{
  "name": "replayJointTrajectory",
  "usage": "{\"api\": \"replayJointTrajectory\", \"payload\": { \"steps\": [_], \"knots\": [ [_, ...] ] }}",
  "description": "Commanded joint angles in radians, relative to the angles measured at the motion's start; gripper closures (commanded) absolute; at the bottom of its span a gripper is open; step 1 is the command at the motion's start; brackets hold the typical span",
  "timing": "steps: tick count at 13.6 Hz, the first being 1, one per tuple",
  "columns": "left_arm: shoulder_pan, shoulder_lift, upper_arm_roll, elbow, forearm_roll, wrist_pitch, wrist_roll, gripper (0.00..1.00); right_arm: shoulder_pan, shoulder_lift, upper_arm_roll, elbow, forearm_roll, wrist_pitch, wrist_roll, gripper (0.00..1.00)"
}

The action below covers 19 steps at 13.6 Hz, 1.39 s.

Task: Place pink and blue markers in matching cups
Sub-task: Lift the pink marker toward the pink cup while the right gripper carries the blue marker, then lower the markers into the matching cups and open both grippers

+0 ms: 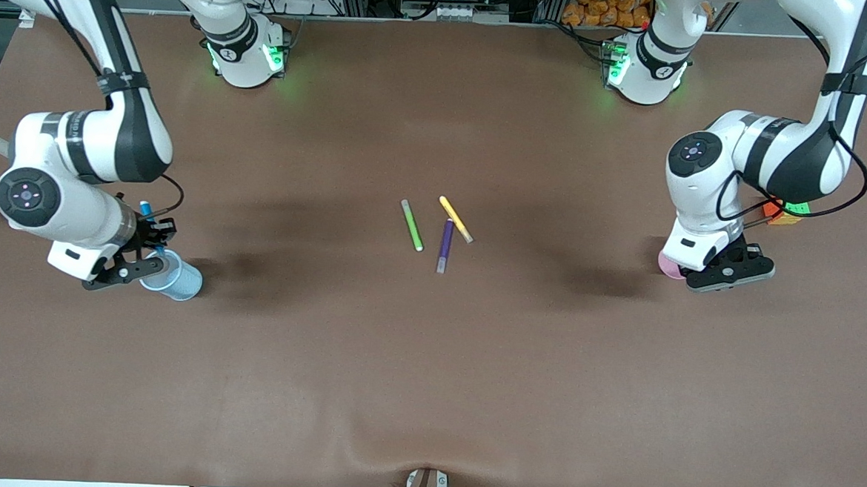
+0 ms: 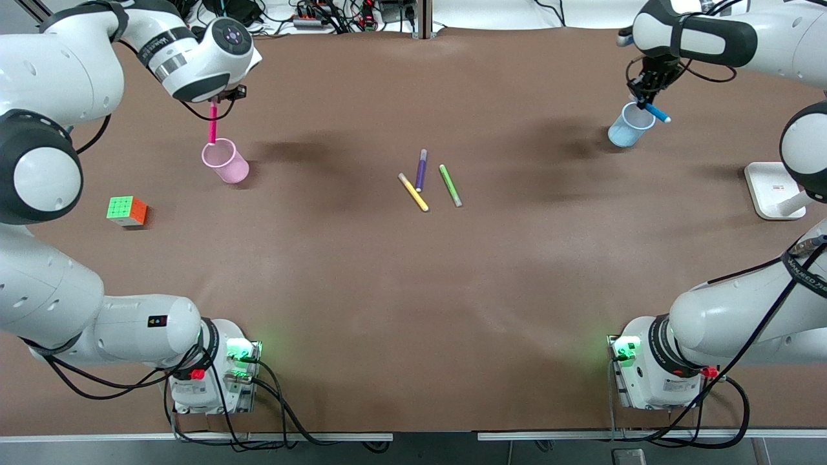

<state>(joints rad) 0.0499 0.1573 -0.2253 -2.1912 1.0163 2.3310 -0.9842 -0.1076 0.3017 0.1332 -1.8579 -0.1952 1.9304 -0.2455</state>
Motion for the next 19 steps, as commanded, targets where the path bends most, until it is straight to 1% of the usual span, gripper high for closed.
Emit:
{"api": "replayJointTrajectory", "payload": {
  "steps": [1,4,7,11,12,13,14,15,17,19],
  "knots": [
    [0.005,-0.022,-0.005,-0.057,0.09,0.03,-0.12,1.0,-0.009,0.031,-0.018,0.008,0.033,-0.024,-0.015,1.0],
    [0.002,-0.009,-0.006,-0.071,0.094,0.03,-0.168,1.0,-0.011,0.092,-0.033,0.065,0.034,-0.059,-0.015,1.0],
    [0.001,0.005,-0.02,-0.081,0.096,0.031,-0.195,1.0,-0.009,0.131,-0.047,0.106,0.034,-0.076,-0.011,1.0],
    [0.004,0.024,-0.02,-0.084,0.139,0.031,-0.197,1.0,-0.007,0.22,-0.05,0.236,0.045,-0.192,-0.008,1.0],
    [0.005,0.025,-0.02,-0.085,0.14,0.031,-0.197,0.92,-0.007,0.237,-0.05,0.256,0.046,-0.211,-0.008,1.0],
    [0.005,0.025,-0.02,-0.084,0.139,0.03,-0.197,0.72,-0.006,0.243,-0.05,0.259,0.046,-0.212,-0.006,1.0],
    [0.005,0.025,-0.02,-0.082,0.139,0.031,-0.197,0.32,-0.004,0.253,-0.05,0.264,0.045,-0.212,-0.006,1.0],
    [0.005,0.024,-0.02,-0.081,0.139,0.03,-0.197,0.0,-0.003,0.267,-0.05,0.276,0.045,-0.212,-0.005,1.0],
    [0.004,0.024,-0.02,-0.071,0.139,0.03,-0.195,0.0,-0.001,0.303,-0.05,0.325,0.08,-0.241,0.009,1.0],
    [0.004,0.024,-0.022,-0.049,0.139,0.03,-0.191,0.0,0.002,0.336,-0.05,0.388,0.085,-0.298,0.009,1.0]
  ]
}}
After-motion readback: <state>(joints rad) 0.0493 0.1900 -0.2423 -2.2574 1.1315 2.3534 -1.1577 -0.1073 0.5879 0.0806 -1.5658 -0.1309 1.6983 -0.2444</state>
